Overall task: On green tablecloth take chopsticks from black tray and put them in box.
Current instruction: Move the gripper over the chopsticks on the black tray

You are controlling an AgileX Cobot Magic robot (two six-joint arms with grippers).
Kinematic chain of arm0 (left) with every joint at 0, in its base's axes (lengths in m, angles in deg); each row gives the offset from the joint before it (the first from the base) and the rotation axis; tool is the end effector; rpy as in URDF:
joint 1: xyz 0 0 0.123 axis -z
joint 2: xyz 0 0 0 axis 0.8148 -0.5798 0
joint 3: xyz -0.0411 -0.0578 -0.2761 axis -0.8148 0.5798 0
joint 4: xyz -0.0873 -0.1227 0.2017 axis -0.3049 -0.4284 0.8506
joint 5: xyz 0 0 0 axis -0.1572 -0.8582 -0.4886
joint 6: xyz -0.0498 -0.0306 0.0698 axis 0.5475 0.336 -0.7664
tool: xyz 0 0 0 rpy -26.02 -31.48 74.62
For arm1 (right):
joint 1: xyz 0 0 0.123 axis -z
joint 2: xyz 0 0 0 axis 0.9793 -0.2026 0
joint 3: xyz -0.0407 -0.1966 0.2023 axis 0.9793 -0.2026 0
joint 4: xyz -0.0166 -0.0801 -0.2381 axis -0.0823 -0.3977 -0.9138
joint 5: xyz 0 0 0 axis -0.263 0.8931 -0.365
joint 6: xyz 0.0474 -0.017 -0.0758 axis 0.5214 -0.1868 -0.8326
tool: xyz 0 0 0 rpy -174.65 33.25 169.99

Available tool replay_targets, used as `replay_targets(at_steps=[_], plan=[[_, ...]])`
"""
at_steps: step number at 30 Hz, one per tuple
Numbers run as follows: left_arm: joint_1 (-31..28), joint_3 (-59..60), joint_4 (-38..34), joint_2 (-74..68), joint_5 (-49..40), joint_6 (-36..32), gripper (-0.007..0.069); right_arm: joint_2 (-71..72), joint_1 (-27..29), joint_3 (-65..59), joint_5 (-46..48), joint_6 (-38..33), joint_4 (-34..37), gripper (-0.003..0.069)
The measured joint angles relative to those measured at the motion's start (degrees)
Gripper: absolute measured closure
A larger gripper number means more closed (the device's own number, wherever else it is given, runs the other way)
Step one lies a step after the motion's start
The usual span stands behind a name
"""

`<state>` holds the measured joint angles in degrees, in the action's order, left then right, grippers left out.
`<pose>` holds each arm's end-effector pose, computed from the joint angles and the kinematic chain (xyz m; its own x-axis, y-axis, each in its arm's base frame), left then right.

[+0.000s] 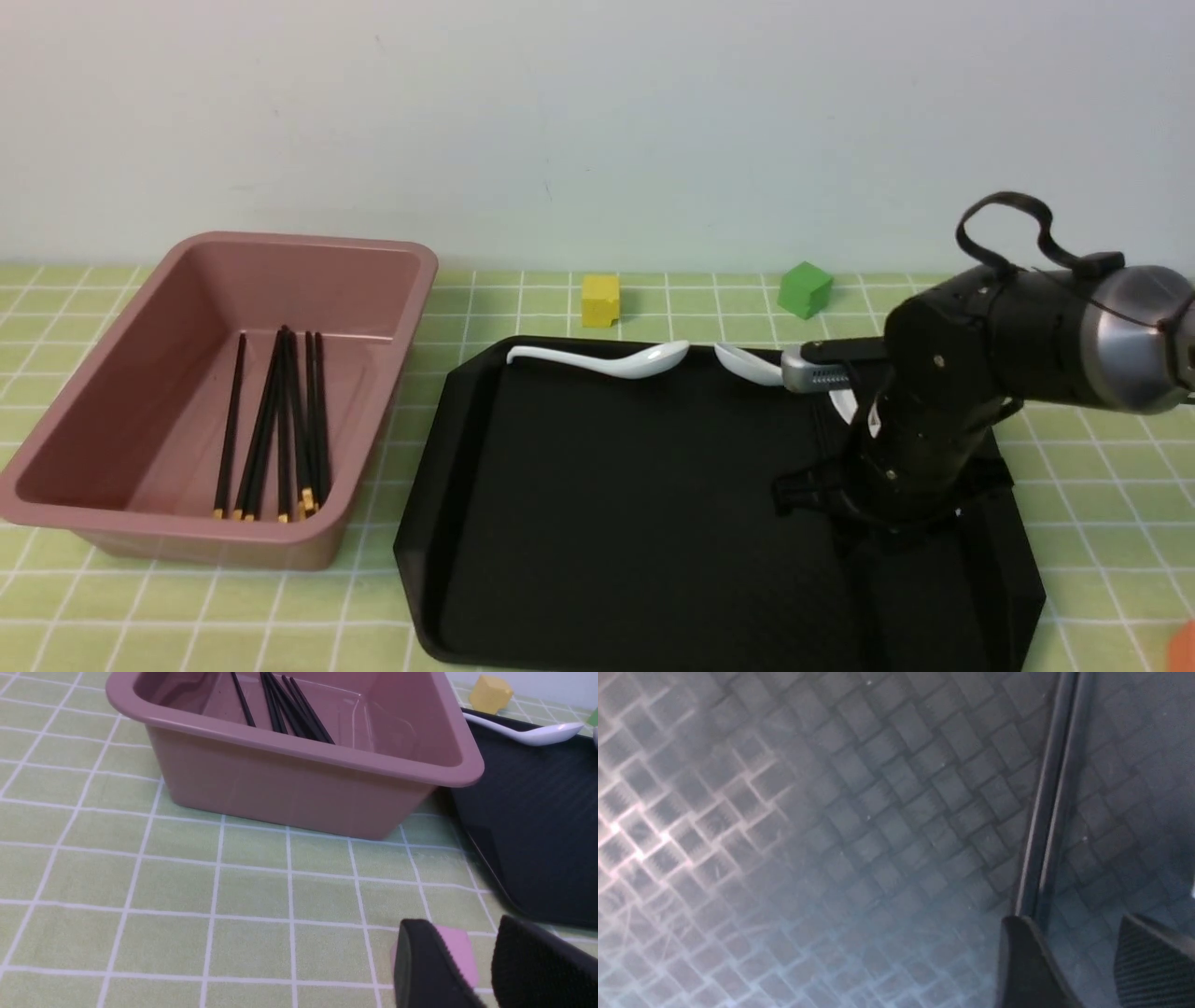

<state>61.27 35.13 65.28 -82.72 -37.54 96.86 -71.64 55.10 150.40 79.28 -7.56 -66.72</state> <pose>0.0518 -0.0079 0.1692 -0.3302 -0.2138 -0.9194 0.0542 0.9681 -0.2446 0.3384 0.1421 0.1620 -0.9752 0.0160 -0.2209 0.0022 0.9980 0.0627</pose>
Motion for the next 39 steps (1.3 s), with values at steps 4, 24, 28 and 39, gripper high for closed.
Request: replay_targets(at_steps=[4,24,28,39], plan=[[0.00,0.00,0.00,0.00,0.00,0.00,0.0386,-2.02,-0.06,0.21,-0.29,0.00,2.10,0.0360],[0.00,0.00,0.00,0.00,0.00,0.00,0.0386,-4.05,0.00,4.98,6.98,-6.82,4.65,0.0555],[0.00,0.00,0.00,0.00,0.00,0.00,0.0386,-4.65,0.00,8.91,13.46,-10.20,7.90,0.0555],[0.00,0.00,0.00,0.00,0.00,0.00,0.0386,-4.71,0.00,23.98,21.19,-24.51,27.95,0.0555]])
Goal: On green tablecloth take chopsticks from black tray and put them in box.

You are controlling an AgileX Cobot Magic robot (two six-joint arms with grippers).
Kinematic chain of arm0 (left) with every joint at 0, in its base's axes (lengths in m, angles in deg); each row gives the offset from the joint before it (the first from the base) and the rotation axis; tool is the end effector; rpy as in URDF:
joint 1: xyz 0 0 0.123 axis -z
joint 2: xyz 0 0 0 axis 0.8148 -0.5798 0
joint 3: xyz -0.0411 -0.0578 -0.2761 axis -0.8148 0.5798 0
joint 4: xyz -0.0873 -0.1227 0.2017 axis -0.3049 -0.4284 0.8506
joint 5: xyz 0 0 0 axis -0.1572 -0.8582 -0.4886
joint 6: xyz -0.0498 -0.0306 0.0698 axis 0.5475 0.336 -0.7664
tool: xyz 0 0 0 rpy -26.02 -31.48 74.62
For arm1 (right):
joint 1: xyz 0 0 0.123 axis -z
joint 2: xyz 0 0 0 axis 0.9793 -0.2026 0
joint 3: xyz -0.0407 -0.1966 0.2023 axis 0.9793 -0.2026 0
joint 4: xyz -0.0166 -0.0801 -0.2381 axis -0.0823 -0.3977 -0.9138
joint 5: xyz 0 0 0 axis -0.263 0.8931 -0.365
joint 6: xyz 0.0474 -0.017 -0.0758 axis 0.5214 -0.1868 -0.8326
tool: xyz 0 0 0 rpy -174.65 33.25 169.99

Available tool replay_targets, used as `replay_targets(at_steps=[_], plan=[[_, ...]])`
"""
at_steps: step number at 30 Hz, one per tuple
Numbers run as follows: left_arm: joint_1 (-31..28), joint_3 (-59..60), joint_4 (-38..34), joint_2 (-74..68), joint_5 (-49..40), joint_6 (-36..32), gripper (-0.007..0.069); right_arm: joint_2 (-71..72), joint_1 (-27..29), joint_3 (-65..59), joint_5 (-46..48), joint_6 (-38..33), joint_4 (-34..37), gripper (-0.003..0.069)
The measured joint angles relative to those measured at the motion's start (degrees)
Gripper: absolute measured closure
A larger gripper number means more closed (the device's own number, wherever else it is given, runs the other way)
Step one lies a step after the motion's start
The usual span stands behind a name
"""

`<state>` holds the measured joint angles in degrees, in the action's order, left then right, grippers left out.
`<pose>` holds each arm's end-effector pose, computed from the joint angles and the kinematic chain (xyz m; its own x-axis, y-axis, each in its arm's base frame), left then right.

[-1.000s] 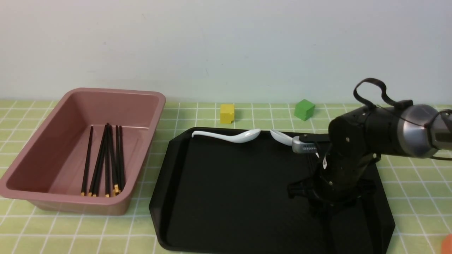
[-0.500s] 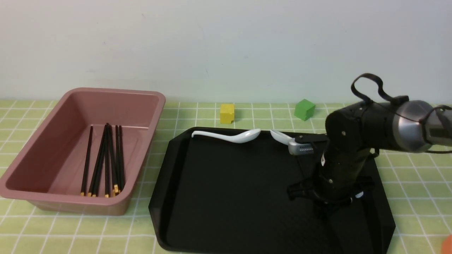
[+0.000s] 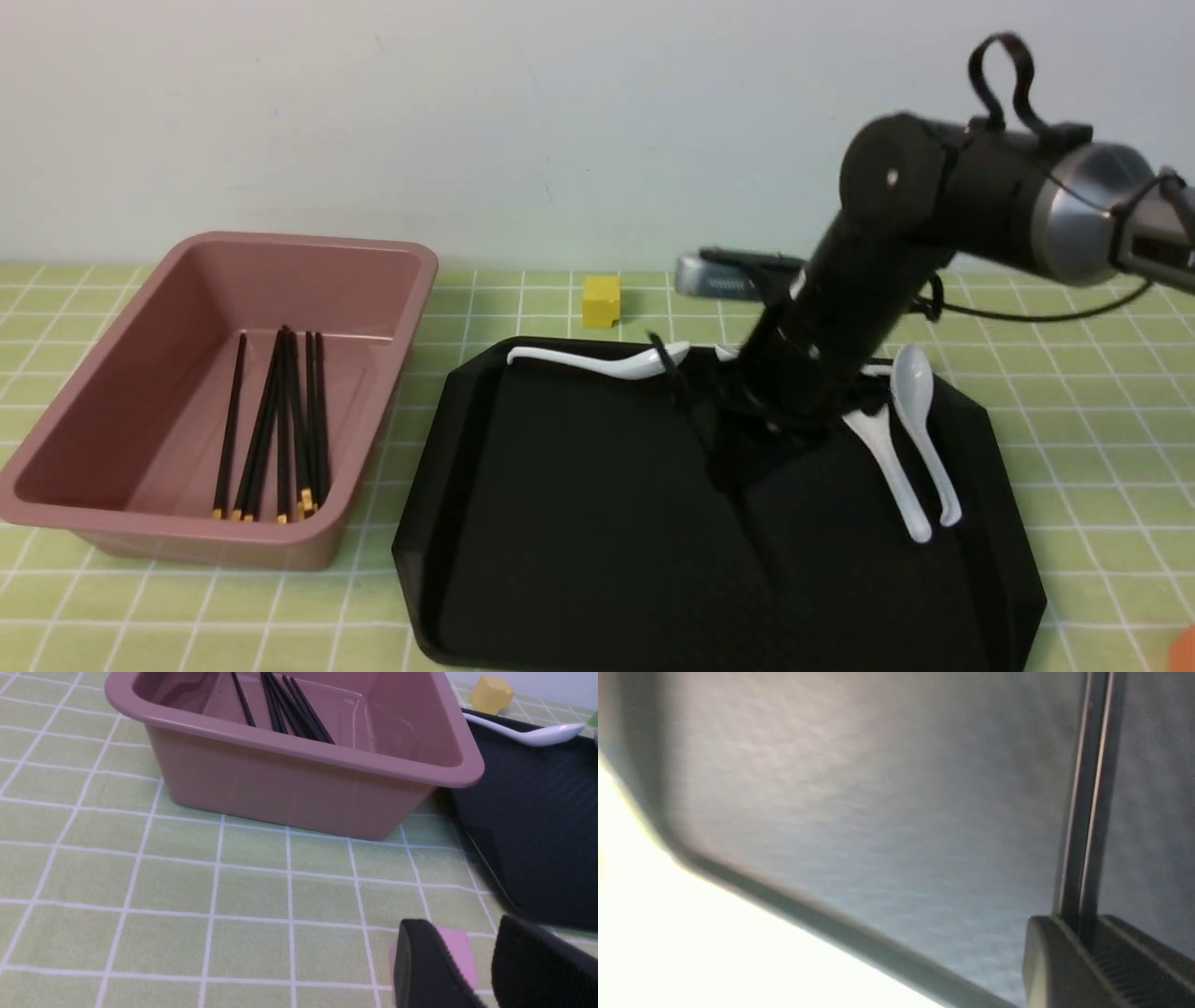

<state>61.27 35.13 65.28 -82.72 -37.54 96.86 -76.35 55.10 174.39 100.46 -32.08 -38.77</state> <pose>0.0518 -0.0079 0.1692 -0.3302 -0.2138 -0.9194 0.0542 0.9681 -0.2446 0.3689 0.1958 0.2363 -0.9715 -0.1871 -0.1452 -0.2314 0.8811 0.4126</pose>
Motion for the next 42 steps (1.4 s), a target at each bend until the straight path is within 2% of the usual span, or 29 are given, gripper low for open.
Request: replay_targets(at_steps=[1,2,4,7,12,14,18,21,25,28,31,34,39,40,41,42], plan=[[0.00,0.00,0.00,0.00,0.00,0.00,0.0386,0.00,-0.21,1.72,-1.37,-3.38,5.34,0.0555],[0.00,0.00,0.00,0.00,0.00,0.00,0.0386,0.00,-0.29,1.93,-1.67,-3.77,5.34,0.0555],[0.00,0.00,0.00,0.00,0.00,0.00,0.0386,-0.34,-1.28,3.99,-6.48,-8.79,13.25,0.0555],[0.00,0.00,0.00,0.00,0.00,0.00,0.0386,-2.60,-4.39,8.22,-15.28,-19.29,25.63,0.0555],[0.00,0.00,0.00,0.00,0.00,0.00,0.0386,-6.83,-8.88,14.40,-20.67,-30.52,35.44,0.0555],[0.00,0.00,0.00,0.00,0.00,0.00,0.0386,-10.27,-12.32,18.20,-24.86,-36.74,40.38,0.0555],[0.00,0.00,0.00,0.00,0.00,0.00,0.0386,-14.71,-16.62,21.27,-33.63,-43.40,44.62,0.0536],[0.00,0.00,0.00,0.00,0.00,0.00,0.0386,-16.92,-18.74,21.54,-39.72,-46.74,45.88,0.0487],[0.00,0.00,0.00,0.00,0.00,0.00,0.0386,-19.84,-20.14,21.75,-44.68,-50.11,46.56,0.0359],[0.00,0.00,0.00,0.00,0.00,0.00,0.0386,-20.96,-20.15,21.75,-44.47,-50.62,46.39,0.0303],[0.00,0.00,0.00,0.00,0.00,0.00,0.0386,-20.96,-19.19,21.77,-40.23,-50.81,44.73,0.0293],[0.00,0.00,0.00,0.00,0.00,0.00,0.0386,-20.44,-18.26,21.81,-36.43,-50.41,42.56,0.0320],[0.00,0.00,0.00,0.00,0.00,0.00,0.0386,-15.76,-14.15,21.81,-25.38,-41.28,30.96,0.0524],[0.00,0.00,0.00,0.00,0.00,0.00,0.0386,-14.57,-13.32,21.81,-22.73,-39.52,27.89,0.0564],[0.00,0.00,0.00,0.00,0.00,0.00,0.0386,-11.85,-11.64,21.81,-17.90,-37.24,23.40,0.0635],[0.00,0.00,0.00,0.00,0.00,0.00,0.0386,-10.40,-10.81,21.81,-15.95,-35.84,20.91,0.0657]])
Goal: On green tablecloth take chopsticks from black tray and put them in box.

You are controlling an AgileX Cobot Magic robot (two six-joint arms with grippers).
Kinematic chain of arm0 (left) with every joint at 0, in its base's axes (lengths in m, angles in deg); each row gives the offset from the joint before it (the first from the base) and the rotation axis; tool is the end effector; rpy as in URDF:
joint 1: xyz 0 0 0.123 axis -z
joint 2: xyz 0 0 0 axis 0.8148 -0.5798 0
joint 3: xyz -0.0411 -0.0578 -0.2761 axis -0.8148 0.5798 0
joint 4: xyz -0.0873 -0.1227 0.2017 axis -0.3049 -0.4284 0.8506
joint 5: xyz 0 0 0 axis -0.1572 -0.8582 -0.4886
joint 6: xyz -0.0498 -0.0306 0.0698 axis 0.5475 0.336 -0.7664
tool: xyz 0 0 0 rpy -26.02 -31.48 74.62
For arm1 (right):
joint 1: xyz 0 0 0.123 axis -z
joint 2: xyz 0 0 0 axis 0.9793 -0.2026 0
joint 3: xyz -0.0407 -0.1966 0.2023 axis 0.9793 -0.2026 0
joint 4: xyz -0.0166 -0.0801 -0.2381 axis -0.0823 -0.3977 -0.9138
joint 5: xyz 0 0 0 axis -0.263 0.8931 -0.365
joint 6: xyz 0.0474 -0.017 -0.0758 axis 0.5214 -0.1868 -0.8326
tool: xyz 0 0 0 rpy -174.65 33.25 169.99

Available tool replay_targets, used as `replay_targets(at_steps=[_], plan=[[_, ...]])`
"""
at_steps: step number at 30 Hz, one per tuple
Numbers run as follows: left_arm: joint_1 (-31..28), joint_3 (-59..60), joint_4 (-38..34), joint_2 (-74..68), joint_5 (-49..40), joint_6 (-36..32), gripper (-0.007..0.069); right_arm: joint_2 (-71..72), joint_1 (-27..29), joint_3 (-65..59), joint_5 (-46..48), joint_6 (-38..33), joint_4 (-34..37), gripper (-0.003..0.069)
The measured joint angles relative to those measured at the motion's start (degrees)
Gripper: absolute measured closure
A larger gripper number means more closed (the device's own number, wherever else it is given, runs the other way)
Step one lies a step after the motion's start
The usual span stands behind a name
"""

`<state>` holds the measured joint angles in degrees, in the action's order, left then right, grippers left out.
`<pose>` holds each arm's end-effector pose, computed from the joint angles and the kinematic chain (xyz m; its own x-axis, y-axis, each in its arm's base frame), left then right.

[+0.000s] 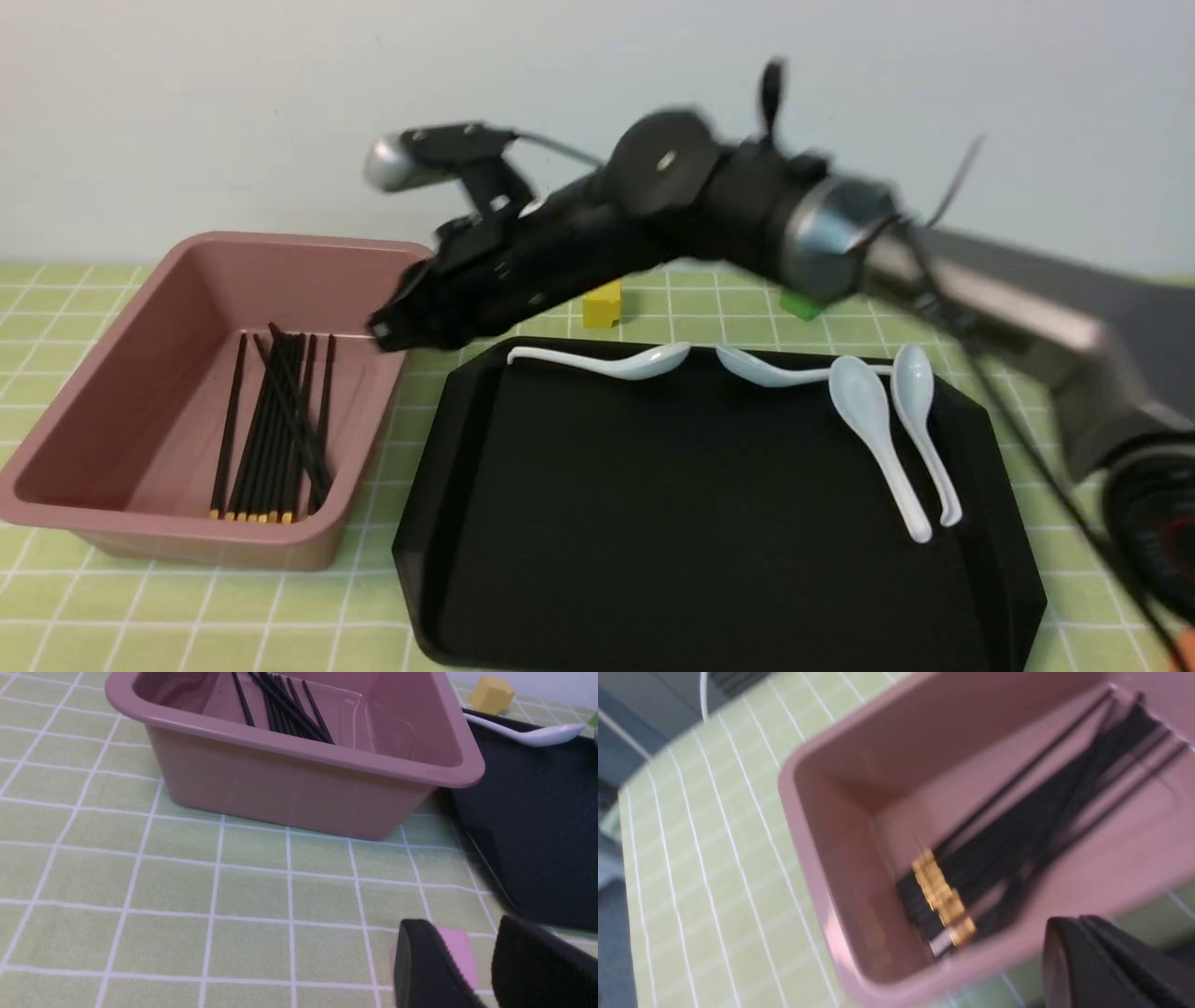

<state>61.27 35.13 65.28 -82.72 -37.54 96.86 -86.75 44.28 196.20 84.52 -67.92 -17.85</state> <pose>0.0518 -0.0079 0.1692 -0.3302 -0.2138 -0.9194 0.0542 0.9681 -0.2446 0.3880 0.3200 0.2863 -0.5528 -0.3623 -0.7504 -0.7990 0.4861 0.3539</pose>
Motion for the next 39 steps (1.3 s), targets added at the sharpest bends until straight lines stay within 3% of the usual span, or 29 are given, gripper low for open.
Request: replay_targets(at_steps=[7,14,22,26,32,39], plan=[[0.00,0.00,0.00,0.00,0.00,0.00,0.0386,11.77,4.94,0.06,20.65,14.78,-18.88,0.0663],[0.00,0.00,0.00,0.00,0.00,0.00,0.0386,24.34,7.93,-3.31,24.42,26.18,-36.75,0.0659],[0.00,0.00,0.00,0.00,0.00,0.00,0.0386,46.42,8.12,-21.00,24.73,33.29,-42.17,0.0659],[0.00,0.00,0.00,0.00,0.00,0.00,0.0386,58.16,8.12,-33.93,20.54,36.35,-42.52,0.0659],[0.00,0.00,0.00,0.00,0.00,0.00,0.0386,84.33,8.12,-62.10,3.83,40.23,-44.30,0.0657],[0.00,0.00,0.00,0.00,0.00,0.00,0.0386,113.12,8.12,-88.76,-18.62,45.08,-51.11,0.0657]])
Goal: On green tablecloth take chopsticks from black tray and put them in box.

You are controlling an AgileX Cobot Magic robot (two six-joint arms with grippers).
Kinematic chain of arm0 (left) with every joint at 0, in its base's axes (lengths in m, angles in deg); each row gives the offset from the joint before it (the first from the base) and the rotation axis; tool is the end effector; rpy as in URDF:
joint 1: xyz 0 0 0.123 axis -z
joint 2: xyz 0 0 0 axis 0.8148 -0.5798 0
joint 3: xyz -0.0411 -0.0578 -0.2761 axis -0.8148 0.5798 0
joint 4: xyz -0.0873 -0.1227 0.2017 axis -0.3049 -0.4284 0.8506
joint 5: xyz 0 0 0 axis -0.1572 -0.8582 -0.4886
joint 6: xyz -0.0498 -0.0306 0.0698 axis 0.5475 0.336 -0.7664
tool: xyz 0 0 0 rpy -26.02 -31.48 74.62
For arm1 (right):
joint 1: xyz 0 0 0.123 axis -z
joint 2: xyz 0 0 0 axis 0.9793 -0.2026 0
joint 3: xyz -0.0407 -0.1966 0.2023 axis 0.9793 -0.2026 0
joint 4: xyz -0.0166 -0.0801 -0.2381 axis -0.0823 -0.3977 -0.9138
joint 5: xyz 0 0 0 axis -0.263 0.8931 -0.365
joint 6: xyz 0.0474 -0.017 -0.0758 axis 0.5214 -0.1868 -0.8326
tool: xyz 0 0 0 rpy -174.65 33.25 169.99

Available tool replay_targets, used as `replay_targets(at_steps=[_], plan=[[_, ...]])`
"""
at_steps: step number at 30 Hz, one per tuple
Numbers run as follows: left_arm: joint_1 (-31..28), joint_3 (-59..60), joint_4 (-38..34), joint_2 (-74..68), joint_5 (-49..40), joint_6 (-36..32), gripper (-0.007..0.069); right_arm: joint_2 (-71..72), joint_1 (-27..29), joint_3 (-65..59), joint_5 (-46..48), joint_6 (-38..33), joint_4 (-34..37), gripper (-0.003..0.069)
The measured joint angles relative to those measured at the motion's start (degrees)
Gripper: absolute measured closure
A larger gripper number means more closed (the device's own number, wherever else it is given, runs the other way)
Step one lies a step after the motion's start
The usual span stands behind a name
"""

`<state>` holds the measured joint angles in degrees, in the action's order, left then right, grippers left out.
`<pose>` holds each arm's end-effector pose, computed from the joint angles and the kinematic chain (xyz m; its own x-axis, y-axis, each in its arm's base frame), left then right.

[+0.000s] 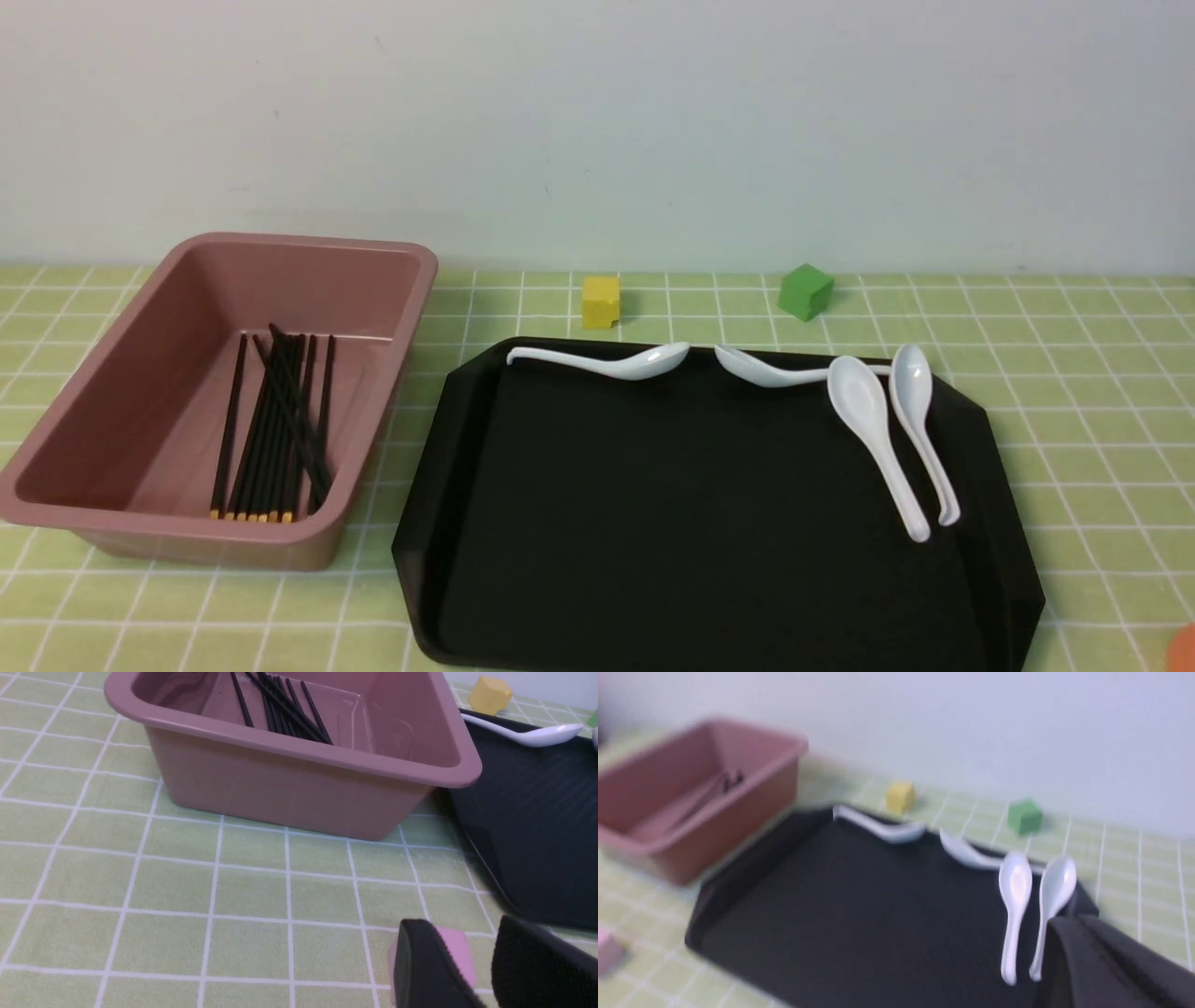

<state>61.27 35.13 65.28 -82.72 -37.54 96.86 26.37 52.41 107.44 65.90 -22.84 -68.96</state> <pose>0.0518 -0.0079 0.1692 -0.3302 -0.2138 -0.9194 0.0542 0.9681 -0.2446 0.0454 0.0180 0.3076 -0.1713 0.0313 -0.9847 -0.3844 0.9182 0.0960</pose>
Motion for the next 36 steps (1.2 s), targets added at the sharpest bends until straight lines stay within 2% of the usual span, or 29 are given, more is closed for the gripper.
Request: replay_targets(at_steps=[4,9,36], plan=[[0.00,0.00,0.00,0.00,0.00,0.00,0.0386,5.90,0.00,-5.78,-4.25,3.22,-4.92,0.0657],[0.00,0.00,0.00,0.00,0.00,0.00,0.0386,5.86,0.00,-7.32,-4.86,4.06,-8.70,0.0655],[0.00,0.00,0.00,0.00,0.00,0.00,0.0386,5.86,0.00,-7.32,-5.04,4.10,-9.25,0.0627]])
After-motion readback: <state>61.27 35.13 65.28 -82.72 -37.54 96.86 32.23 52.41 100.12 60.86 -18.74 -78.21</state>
